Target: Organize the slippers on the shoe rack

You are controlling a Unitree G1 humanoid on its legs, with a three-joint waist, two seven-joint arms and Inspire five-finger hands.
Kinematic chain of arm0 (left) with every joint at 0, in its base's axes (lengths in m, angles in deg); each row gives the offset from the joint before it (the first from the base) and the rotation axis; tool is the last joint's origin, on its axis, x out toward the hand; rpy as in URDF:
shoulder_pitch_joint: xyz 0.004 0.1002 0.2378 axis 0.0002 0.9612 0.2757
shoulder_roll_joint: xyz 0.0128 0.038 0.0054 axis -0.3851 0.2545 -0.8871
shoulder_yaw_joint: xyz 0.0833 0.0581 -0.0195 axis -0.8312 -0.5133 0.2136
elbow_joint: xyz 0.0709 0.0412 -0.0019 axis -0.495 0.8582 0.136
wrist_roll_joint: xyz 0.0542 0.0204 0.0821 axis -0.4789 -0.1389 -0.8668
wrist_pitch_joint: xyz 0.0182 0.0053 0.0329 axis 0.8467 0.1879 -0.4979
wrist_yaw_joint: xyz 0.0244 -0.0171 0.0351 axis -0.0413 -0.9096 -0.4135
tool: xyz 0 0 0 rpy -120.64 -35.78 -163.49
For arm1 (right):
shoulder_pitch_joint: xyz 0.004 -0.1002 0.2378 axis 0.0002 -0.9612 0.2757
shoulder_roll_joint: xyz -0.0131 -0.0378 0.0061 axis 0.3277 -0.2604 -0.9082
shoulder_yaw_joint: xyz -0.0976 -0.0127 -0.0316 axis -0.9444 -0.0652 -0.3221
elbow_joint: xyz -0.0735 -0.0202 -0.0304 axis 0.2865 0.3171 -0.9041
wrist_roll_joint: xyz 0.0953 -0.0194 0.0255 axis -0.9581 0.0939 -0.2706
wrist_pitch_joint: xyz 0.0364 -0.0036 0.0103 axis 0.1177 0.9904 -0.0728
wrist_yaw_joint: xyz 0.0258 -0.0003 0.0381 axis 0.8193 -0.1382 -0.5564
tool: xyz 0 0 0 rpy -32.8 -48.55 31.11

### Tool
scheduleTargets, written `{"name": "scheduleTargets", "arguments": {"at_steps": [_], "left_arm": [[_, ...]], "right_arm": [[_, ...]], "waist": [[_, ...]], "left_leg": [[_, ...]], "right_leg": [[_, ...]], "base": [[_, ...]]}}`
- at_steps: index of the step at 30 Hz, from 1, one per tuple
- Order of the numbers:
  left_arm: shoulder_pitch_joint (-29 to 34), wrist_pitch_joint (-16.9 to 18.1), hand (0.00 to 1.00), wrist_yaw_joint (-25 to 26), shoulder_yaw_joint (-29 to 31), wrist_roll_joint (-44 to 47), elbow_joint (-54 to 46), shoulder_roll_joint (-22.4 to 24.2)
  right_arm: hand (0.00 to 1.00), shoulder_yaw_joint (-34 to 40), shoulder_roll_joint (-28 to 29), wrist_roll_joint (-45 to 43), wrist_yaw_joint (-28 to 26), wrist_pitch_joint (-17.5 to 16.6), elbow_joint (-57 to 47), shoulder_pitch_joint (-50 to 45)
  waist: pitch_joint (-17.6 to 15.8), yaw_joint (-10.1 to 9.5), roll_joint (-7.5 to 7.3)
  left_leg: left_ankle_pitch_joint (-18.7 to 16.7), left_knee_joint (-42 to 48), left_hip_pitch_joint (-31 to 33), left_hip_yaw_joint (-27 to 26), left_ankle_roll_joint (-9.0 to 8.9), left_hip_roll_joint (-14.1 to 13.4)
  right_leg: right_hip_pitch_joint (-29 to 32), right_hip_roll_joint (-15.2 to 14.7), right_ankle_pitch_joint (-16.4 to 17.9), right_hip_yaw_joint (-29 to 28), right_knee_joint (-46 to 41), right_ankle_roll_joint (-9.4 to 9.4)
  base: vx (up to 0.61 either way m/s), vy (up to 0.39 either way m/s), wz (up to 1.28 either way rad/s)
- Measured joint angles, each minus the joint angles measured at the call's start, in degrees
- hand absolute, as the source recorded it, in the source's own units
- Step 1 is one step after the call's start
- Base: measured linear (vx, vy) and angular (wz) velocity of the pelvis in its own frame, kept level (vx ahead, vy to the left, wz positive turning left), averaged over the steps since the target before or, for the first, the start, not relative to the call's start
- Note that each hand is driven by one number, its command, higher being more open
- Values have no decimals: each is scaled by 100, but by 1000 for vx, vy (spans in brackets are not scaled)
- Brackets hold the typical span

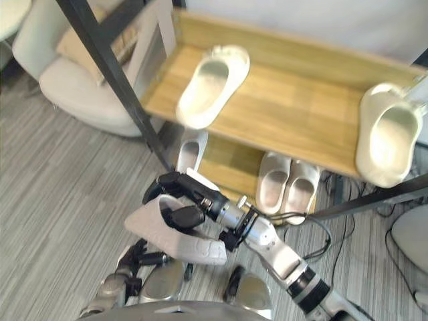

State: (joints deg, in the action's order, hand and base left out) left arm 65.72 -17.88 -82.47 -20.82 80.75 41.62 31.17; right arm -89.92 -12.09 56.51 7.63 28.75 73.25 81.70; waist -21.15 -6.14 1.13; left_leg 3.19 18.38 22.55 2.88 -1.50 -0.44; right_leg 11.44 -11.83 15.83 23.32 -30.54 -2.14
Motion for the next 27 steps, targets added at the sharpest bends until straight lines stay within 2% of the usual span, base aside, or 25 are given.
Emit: {"name": "scheduleTargets", "arguments": {"at_steps": [3, 6, 7, 12, 15, 16, 19, 21, 27], "left_arm": [[-156, 96, 100, 0, 7, 244, -147, 20], [-264, 163, 100, 0, 24, 465, -317, 31], [-350, 222, 100, 3, 62, 613, -412, 63], [-600, 366, 100, 5, 289, 840, -667, 162], [-820, 447, 100, 11, 544, 941, -902, 274], [-833, 447, 100, 24, 561, 942, -911, 282], [-1075, 442, 100, 324, 856, 979, -950, 356], [-1095, 442, 100, 286, 1000, 979, -1147, 384], [-1092, 435, 100, 300, 1088, 977, -1334, 426]], "right_arm": [[0, 185, -132, 444, 294, -16, 39, 237], [0, 357, -241, 841, 560, -50, 41, 493], [0, 490, -337, 1084, 741, -55, 56, 698], [0, 813, -670, 1594, 1336, -147, 70, 1353], [0, 1179, -767, 2094, 1889, -157, 70, 1725], [0, 1193, -765, 2107, 1912, -158, 70, 1737], [0, 1306, -727, 2462, 2264, -166, -23, 1887], [0, 1438, -704, 2836, 2498, -164, -170, 1893], [0, 1741, -718, 3441, 2933, -163, -565, 2107]], "waist": [[-227, 4, 78], [-328, 13, 94], [-359, 11, 108], [-370, 21, 107], [-487, 14, 57], [-492, 14, 51], [-587, 13, -101], [-645, -13, -124], [-665, -99, -152]], "left_leg": [[-211, 694, 681, 14, 19, -19], [-359, 1266, 1354, 4, 24, -16], [-510, 1759, 1835, -4, 16, -23], [-875, 3023, 3112, 39, 113, -29], [-1149, 3846, 3905, 38, 139, -17], [-1155, 3882, 3937, 33, 141, -17], [-1175, 4208, 4439, -70, 157, -21], [-1175, 4388, 4740, -95, 157, -42], [-1179, 4526, 4977, -203, 166, -127]], "right_leg": [[637, -109, 269, -48, -665, 53], [1299, -230, 453, -132, -1274, 93], [1739, -311, 590, -186, -1724, 115], [2847, -491, 970, -309, -2902, 120], [3584, -652, 1272, -459, -3746, 94], [3618, -660, 1283, -468, -3786, 94], [4171, -767, 1388, -602, -4240, 115], [4461, -823, 1427, -623, -4459, 132], [4709, -871, 1479, -667, -4648, 164]], "base": [[-207, 17, 1], [-135, 34, -2], [-114, 43, -4], [-111, 62, -3], [-125, 77, -2], [-129, 56, -3], [-114, 39, -1], [-95, 30, 3], [-30, -11, 1]]}}
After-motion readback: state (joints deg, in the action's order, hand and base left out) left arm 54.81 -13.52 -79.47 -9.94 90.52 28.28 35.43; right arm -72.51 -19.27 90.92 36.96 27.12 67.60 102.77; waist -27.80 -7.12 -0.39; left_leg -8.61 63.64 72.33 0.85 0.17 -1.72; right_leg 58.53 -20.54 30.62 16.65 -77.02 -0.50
